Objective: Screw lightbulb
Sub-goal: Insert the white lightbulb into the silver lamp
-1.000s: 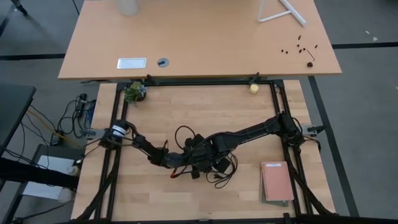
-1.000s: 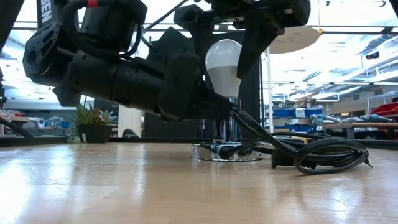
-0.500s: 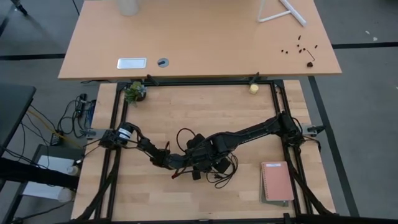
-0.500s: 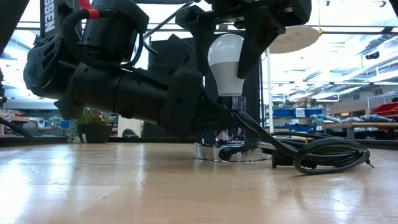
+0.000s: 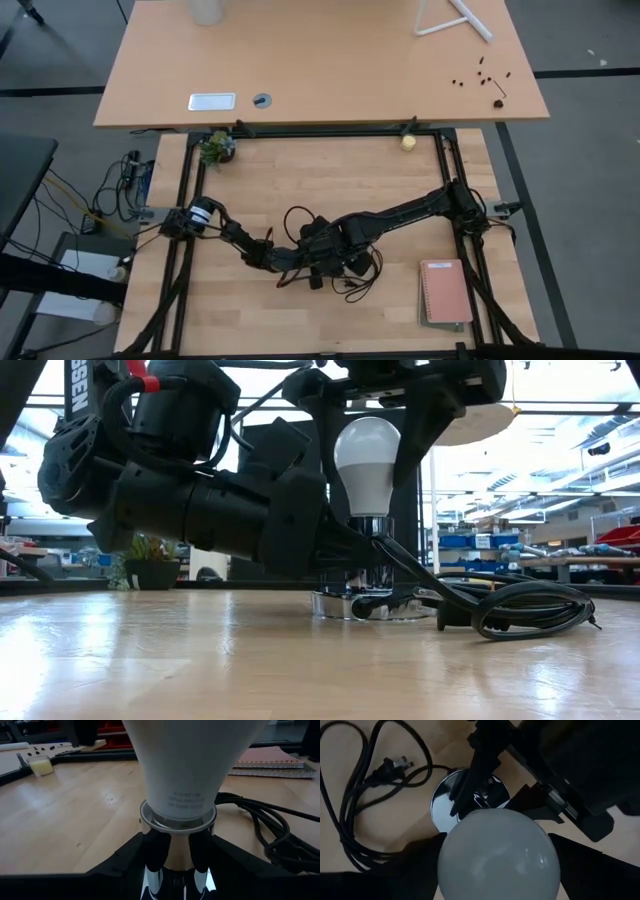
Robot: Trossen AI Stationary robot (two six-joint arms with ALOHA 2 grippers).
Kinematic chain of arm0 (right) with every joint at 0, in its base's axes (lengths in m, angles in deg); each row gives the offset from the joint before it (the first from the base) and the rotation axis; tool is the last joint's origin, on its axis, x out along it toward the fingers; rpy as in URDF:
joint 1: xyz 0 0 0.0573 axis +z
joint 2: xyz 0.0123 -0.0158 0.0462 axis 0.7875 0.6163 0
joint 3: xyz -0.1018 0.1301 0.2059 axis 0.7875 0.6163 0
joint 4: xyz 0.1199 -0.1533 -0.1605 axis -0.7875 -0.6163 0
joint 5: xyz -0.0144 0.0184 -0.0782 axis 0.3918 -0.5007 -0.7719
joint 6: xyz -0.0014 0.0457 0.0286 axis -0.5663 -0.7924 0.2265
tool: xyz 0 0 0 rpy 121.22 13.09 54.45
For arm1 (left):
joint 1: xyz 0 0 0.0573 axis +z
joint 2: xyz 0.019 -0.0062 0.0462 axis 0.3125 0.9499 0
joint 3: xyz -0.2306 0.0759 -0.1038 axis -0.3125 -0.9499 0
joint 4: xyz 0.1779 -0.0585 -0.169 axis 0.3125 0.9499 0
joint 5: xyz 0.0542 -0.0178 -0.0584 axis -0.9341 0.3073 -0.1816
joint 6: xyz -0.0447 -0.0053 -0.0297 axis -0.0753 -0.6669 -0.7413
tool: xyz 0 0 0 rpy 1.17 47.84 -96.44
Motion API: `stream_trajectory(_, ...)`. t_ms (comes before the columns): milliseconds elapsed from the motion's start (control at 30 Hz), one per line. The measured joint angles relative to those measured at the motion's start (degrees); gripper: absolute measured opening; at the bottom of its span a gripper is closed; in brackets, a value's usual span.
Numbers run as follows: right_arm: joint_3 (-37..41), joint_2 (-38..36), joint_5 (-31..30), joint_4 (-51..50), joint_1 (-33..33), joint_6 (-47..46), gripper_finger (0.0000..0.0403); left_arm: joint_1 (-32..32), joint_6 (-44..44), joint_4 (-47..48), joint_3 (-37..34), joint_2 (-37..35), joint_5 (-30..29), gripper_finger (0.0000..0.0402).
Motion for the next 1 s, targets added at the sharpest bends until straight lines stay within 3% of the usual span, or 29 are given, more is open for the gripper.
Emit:
stream_trajectory(600,0.0,0.02,1.55,1.4,0.22,2.11,0.0344,0.0,-0.44,0.11,0.0,0.0,-0.04,0.0184)
stream_trajectory(1000,0.0,0.04,1.53,1.34,0.27,5.34,0.0281,0.0,-0.78,0.15,-0.02,-0.02,-0.02,0.0184)
